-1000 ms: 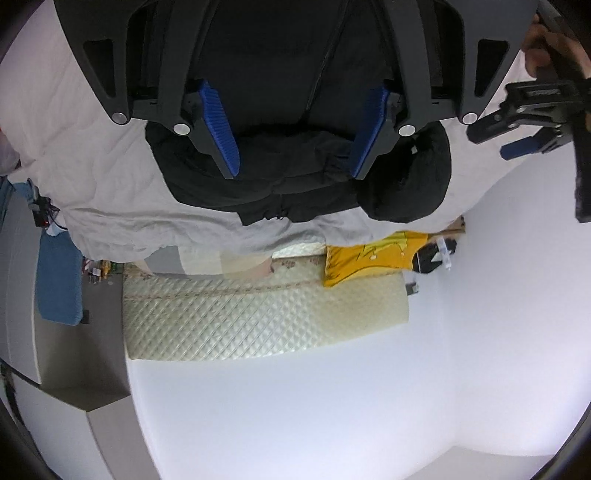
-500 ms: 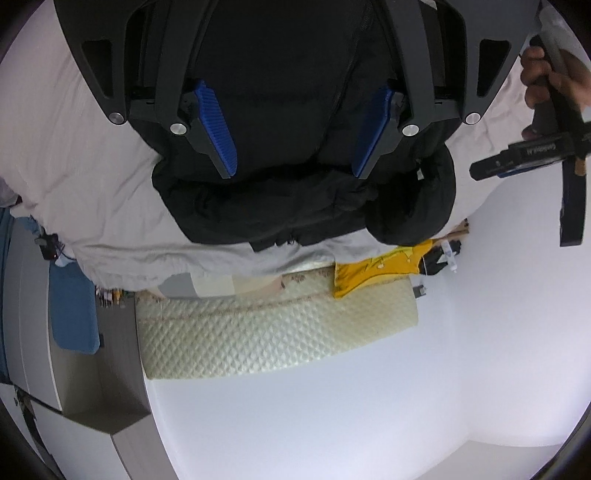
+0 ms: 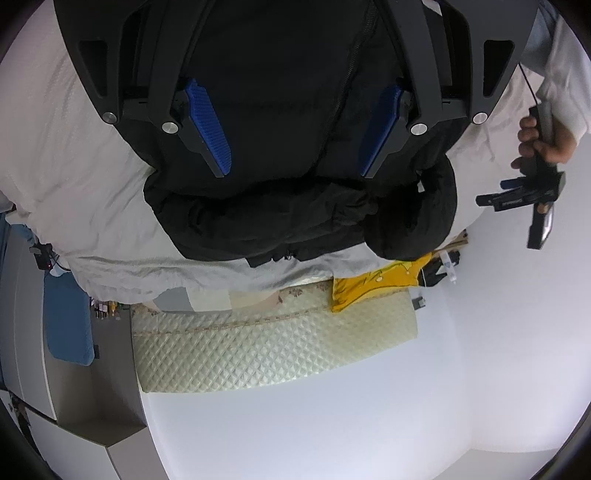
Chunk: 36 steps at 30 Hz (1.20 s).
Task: Fold large clothes
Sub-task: 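Withdraw the open right gripper from the folded sleeve, then move the left gripper to the other sleeve cuff and close on it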
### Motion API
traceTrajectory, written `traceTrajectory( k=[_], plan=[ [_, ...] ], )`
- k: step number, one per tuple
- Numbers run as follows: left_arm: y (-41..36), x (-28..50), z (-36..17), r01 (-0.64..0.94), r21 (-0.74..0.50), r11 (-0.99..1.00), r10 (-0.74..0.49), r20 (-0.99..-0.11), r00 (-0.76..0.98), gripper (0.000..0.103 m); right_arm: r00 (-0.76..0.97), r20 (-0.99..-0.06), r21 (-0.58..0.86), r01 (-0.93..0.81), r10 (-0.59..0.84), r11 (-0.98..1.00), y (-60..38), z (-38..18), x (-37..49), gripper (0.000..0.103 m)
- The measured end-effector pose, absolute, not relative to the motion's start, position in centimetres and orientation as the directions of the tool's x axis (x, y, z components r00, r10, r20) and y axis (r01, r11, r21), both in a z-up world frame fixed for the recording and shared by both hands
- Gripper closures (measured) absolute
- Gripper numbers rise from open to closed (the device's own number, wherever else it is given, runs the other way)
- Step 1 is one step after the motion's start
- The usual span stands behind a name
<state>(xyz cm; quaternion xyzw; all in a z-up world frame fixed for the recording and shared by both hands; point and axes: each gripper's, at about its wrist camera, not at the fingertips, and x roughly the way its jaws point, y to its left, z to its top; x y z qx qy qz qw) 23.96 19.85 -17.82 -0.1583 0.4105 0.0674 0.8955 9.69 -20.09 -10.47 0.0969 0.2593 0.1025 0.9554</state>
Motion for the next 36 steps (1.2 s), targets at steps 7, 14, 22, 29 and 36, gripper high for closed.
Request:
traceTrajectory(
  k=[7,14,22,29,36],
  plan=[
    [25.1,27.1,-23.7,-0.406,-0.553,0.728,-0.229,-0.754,0.616,0.000,0.820,-0.513,0.241,-0.146,0.254,0.959,-19.4,-11.5,10.6,0.032],
    [25.4,27.8,-28.6,-0.475,-0.792,0.382,-0.439,-0.608,0.661,0.000,0.793,-0.544,0.259,-0.154,0.275,0.954,-18.8,-12.6,11.6,0.032],
    [25.6,27.4,-33.1,-0.519,-0.853,-0.054,-0.479,-0.434,0.763,0.000,0.774,-0.574,0.298,-0.108,0.268,0.948,-19.5,-14.0,12.9,0.032],
    [26.5,27.9,-33.5,-0.472,-0.852,-0.227,-0.465,-0.331,0.821,0.000,0.755,-0.596,0.316,-0.091,0.273,0.944,-19.4,-15.0,14.2,0.032],
    [26.4,29.9,-35.0,-0.474,-0.846,-0.246,-0.469,-0.324,0.822,0.000,0.732,-0.623,0.314,-0.089,0.275,0.945,-18.9,-16.1,15.1,0.032]
  ],
)
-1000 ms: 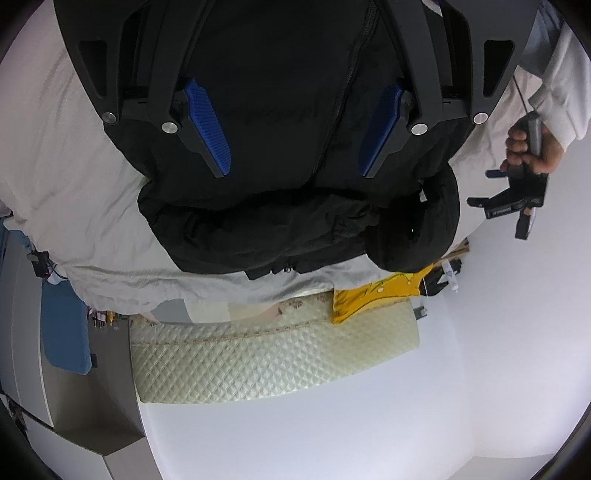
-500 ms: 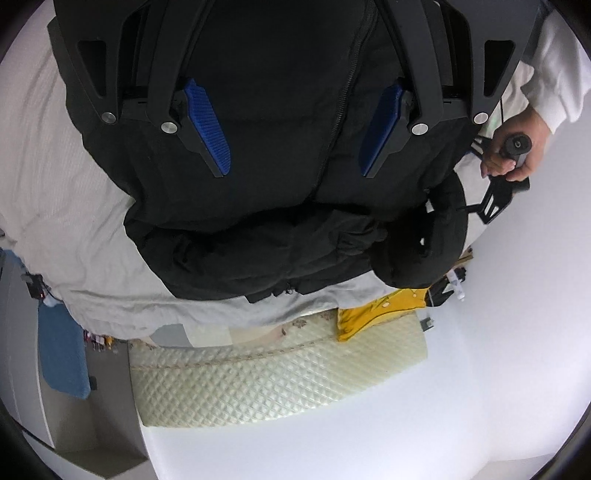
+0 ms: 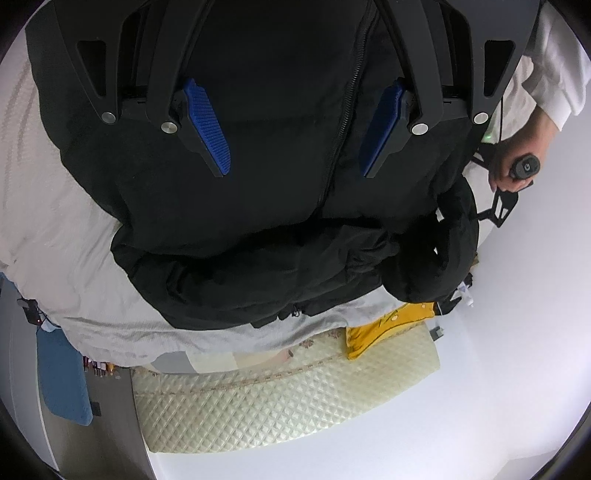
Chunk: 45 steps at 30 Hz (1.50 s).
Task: Fold large clothes
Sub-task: 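Move the left gripper to the other sleeve cuff and close on it, then lift the gripped sleeve up off the bed with the left gripper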
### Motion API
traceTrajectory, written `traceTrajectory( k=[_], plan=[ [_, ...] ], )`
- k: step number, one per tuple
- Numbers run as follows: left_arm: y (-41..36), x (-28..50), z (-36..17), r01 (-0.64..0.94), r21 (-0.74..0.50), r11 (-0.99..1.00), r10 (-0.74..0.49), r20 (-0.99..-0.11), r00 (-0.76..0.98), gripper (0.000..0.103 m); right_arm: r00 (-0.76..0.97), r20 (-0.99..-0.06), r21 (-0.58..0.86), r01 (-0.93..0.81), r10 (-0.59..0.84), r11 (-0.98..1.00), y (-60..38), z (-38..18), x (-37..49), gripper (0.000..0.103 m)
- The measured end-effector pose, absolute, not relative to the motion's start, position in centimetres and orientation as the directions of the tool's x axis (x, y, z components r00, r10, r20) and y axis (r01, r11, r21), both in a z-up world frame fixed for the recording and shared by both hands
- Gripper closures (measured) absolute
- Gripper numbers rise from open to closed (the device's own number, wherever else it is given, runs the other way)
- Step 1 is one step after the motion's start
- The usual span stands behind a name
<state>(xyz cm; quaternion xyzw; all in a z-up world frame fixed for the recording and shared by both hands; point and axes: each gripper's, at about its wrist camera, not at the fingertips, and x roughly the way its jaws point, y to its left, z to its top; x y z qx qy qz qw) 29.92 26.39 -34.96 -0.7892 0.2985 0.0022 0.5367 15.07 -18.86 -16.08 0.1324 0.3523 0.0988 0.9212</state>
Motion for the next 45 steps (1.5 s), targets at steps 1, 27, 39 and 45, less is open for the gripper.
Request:
traceTrajectory(
  k=[1,27,39,45],
  plan=[
    [26.7,30.1,-35.3,-0.468,-0.848,-0.249,-0.465,-0.320,0.825,0.000,0.731,-0.626,0.312,-0.087,0.274,0.946,-18.8,-16.2,15.2,0.032],
    [44.3,28.7,-23.6,-0.497,-0.821,0.281,-0.078,-0.536,0.841,0.083,0.743,-0.637,0.243,-0.059,0.205,0.968,-18.9,-16.4,15.9,0.019],
    [49.2,28.8,-21.8,-0.644,-0.568,0.513,0.150,-0.679,0.719,0.086,0.742,-0.656,0.162,-0.045,0.141,0.986,-17.7,-16.6,16.6,0.004],
    [47.4,30.3,-19.0,-0.623,-0.487,0.611,0.208,-0.661,0.721,0.087,0.755,-0.643,0.143,-0.053,0.133,0.988,-17.2,-16.1,16.6,0.002]
  ],
)
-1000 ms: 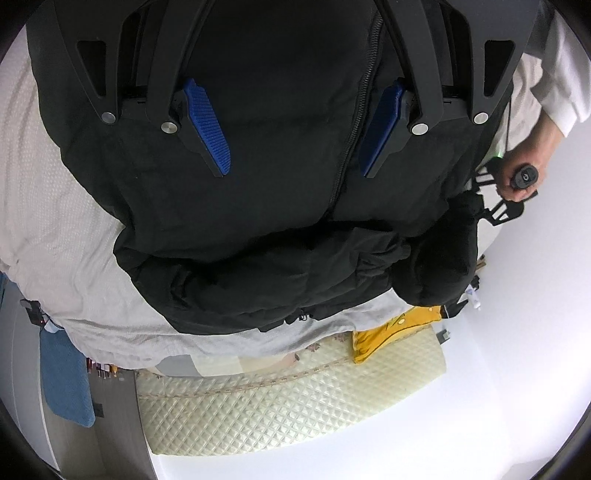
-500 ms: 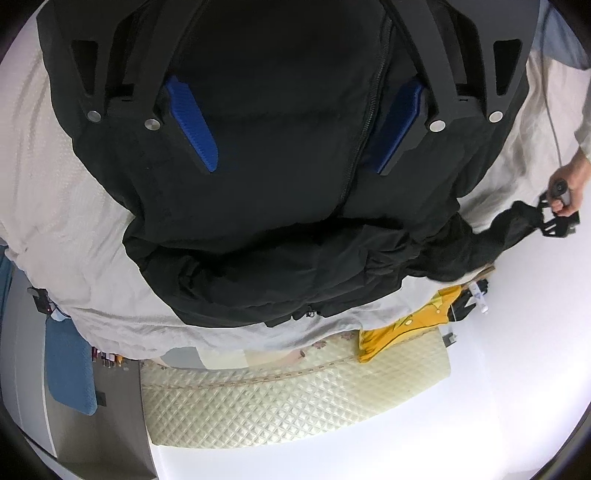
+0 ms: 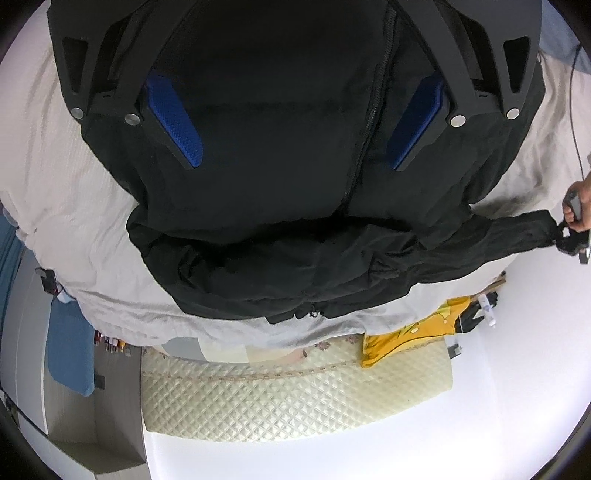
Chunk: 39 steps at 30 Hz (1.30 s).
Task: Fold large clothes
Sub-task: 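Lift the gripped sleeve up off the bed with the left gripper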
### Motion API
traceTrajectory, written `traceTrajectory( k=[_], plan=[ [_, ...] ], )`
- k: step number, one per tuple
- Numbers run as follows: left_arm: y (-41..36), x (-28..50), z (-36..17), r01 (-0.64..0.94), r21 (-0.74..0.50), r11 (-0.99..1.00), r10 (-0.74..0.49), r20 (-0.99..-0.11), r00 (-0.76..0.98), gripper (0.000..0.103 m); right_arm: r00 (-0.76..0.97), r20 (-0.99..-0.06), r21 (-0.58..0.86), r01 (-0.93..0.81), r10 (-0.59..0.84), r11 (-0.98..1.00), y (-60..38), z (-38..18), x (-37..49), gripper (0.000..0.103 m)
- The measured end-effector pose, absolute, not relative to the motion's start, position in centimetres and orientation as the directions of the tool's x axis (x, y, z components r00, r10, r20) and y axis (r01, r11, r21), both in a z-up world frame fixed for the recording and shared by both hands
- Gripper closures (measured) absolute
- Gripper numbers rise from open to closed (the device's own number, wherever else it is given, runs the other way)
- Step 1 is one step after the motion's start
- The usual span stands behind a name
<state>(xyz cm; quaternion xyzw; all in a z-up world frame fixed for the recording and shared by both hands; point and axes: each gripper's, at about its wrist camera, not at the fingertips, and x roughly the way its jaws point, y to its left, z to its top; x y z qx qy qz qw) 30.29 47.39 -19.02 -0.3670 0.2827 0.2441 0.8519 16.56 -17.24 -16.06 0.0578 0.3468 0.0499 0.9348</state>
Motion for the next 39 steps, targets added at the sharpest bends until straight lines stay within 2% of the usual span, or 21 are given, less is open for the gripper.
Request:
traceTrajectory(
  k=[12,21,29,39],
  plan=[
    [37.9,32.0,-5.2,-0.459,-0.319,0.829,0.243,-0.533,0.810,0.087,0.791,-0.590,0.161,-0.084,0.164,0.983,-18.2,-14.4,16.1,0.002],
    [27.7,33.7,2.3,-0.293,-0.282,0.914,0.148,-0.440,0.886,0.087,0.812,-0.563,0.173,-0.065,0.152,0.983,-20.8,-13.4,15.6,0.000],
    [18.2,35.9,4.1,-0.141,-0.235,0.962,0.033,-0.414,0.909,0.086,0.814,-0.557,0.239,-0.034,0.165,0.971,-23.8,-13.0,15.7,0.000],
    [6.9,38.8,0.7,0.024,-0.237,0.971,-0.129,-0.438,0.889,0.086,0.821,-0.544,0.272,-0.024,0.174,0.962,-25.2,-13.0,15.7,0.000]
  ],
)
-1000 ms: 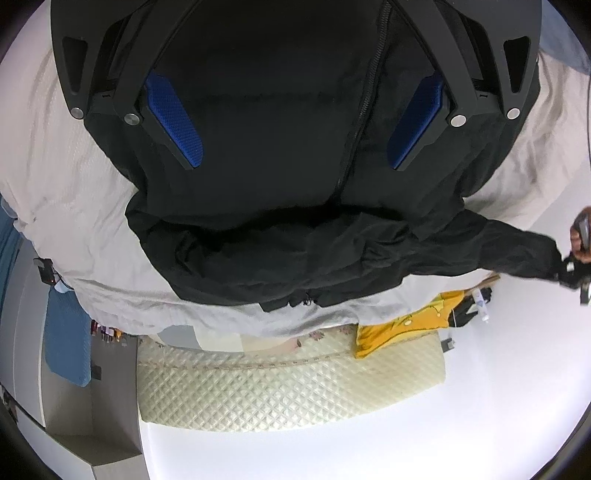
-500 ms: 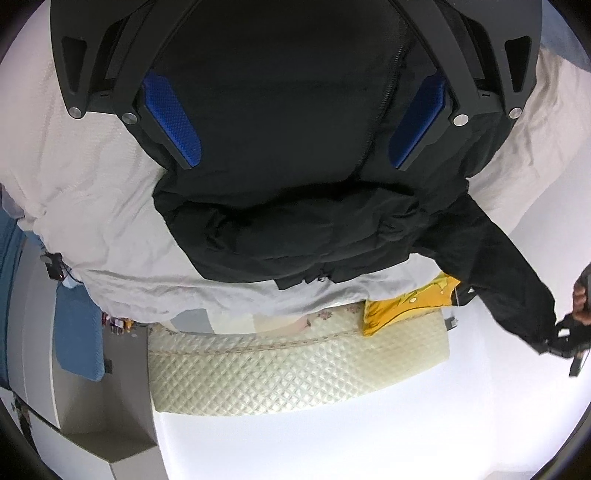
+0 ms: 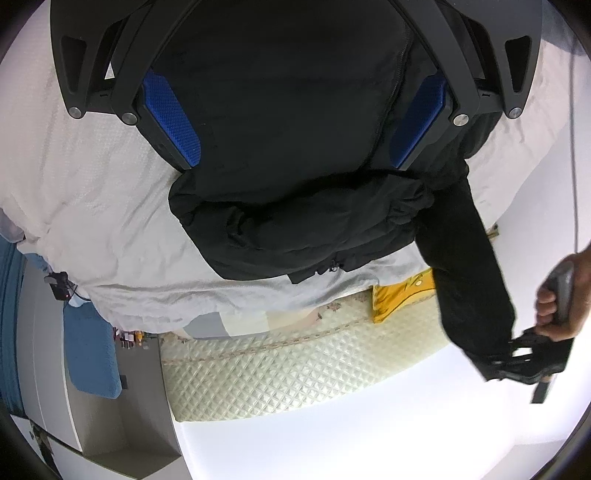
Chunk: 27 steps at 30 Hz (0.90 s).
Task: Fold large clothes
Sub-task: 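Lift the gripped sleeve up off the bed with the left gripper, then lay the sleeve across the jacket body and open the left gripper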
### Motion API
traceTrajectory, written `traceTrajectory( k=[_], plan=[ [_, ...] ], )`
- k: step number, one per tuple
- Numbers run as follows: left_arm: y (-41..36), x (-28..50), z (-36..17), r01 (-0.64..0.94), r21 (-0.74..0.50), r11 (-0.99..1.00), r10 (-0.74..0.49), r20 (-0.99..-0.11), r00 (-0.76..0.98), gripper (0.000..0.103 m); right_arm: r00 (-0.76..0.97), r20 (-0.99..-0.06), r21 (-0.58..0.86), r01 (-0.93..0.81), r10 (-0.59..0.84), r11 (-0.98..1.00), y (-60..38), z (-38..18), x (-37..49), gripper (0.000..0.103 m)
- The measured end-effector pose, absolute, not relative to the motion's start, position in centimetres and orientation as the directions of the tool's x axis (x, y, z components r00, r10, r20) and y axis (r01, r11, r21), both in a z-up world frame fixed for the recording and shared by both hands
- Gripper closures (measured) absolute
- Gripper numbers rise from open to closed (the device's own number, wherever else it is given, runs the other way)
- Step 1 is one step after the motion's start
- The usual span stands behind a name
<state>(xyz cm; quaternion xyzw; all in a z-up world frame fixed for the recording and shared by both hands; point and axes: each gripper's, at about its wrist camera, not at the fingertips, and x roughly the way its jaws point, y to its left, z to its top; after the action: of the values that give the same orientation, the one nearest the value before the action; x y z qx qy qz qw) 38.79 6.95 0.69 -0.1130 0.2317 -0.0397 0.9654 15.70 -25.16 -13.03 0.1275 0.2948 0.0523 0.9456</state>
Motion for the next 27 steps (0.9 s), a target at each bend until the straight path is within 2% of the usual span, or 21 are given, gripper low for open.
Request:
traceTrajectory(
  k=[15,27],
  plan=[
    [-5.9,40.5,-5.6,0.214,-0.182,0.960,-0.279,-0.521,0.807,0.086,0.817,-0.535,0.331,-0.032,0.215,0.943,-26.3,-14.0,16.7,0.000],
    [-12.6,40.8,-14.0,0.354,-0.142,0.924,-0.355,-0.660,0.662,0.086,0.827,-0.530,0.366,0.026,0.186,0.930,-28.4,-14.5,17.2,0.000]
  ],
)
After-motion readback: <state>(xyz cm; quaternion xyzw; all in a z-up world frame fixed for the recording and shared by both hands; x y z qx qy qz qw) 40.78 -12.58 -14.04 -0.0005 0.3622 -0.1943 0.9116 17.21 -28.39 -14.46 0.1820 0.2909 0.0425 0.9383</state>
